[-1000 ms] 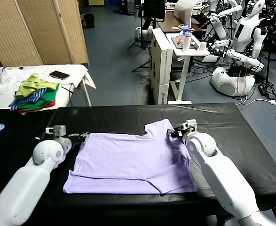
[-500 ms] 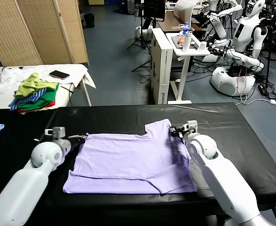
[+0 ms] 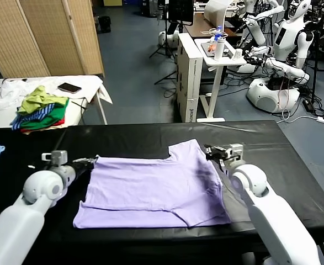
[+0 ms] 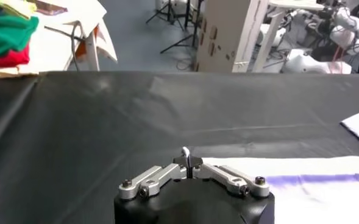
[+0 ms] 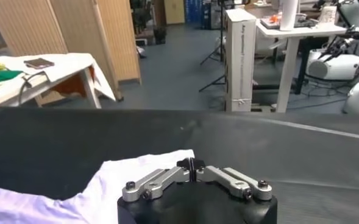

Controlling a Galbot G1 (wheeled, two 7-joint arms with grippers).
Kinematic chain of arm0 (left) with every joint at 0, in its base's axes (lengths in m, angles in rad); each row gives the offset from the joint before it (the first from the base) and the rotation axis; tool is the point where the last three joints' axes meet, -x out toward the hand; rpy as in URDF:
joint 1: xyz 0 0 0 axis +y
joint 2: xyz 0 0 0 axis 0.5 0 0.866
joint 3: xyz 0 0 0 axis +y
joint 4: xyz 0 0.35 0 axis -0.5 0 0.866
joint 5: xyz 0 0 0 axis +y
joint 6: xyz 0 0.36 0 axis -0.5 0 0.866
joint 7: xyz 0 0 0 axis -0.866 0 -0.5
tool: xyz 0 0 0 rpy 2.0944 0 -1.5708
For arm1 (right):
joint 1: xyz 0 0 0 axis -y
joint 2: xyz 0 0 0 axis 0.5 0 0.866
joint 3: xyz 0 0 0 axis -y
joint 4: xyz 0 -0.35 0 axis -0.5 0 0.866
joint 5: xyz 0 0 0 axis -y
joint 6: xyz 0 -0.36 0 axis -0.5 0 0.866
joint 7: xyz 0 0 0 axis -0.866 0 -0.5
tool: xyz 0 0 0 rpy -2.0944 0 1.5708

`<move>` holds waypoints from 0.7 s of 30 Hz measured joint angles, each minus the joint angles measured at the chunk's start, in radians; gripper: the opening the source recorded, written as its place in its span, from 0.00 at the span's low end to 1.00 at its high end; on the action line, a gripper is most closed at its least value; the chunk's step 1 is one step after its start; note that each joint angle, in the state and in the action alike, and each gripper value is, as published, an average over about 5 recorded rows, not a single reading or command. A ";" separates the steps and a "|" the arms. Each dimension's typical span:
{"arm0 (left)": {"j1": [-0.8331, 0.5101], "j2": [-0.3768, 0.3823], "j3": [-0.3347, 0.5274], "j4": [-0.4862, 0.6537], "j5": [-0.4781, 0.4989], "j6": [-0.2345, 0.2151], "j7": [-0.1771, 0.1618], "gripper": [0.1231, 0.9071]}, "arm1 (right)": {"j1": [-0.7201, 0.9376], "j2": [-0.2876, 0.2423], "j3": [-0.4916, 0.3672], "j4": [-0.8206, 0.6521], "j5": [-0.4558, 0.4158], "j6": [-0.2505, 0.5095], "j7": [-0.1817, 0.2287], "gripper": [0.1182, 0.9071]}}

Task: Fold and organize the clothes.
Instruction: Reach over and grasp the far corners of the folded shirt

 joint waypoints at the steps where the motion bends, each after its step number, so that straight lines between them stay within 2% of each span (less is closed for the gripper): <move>1: 0.007 0.000 -0.002 -0.003 0.003 0.000 0.000 0.05 | 0.010 0.005 -0.007 -0.014 -0.007 -0.001 -0.004 0.40; 6: 0.026 -0.005 -0.004 -0.010 0.011 -0.001 0.001 0.05 | 0.069 0.029 -0.050 -0.095 -0.024 -0.006 -0.020 0.81; 9: 0.035 -0.007 -0.006 -0.014 0.015 -0.001 0.001 0.05 | 0.104 0.043 -0.076 -0.141 -0.025 -0.007 -0.023 0.93; 16: 0.053 -0.012 -0.011 -0.013 0.026 0.000 0.006 0.05 | 0.161 0.080 -0.111 -0.237 -0.022 -0.011 -0.031 0.83; 19: 0.055 -0.013 -0.012 -0.012 0.029 0.001 0.008 0.05 | 0.176 0.096 -0.114 -0.269 -0.022 -0.022 -0.028 0.70; 21: 0.056 -0.014 -0.012 -0.011 0.030 0.001 0.009 0.05 | 0.181 0.104 -0.114 -0.283 -0.021 -0.029 -0.025 0.55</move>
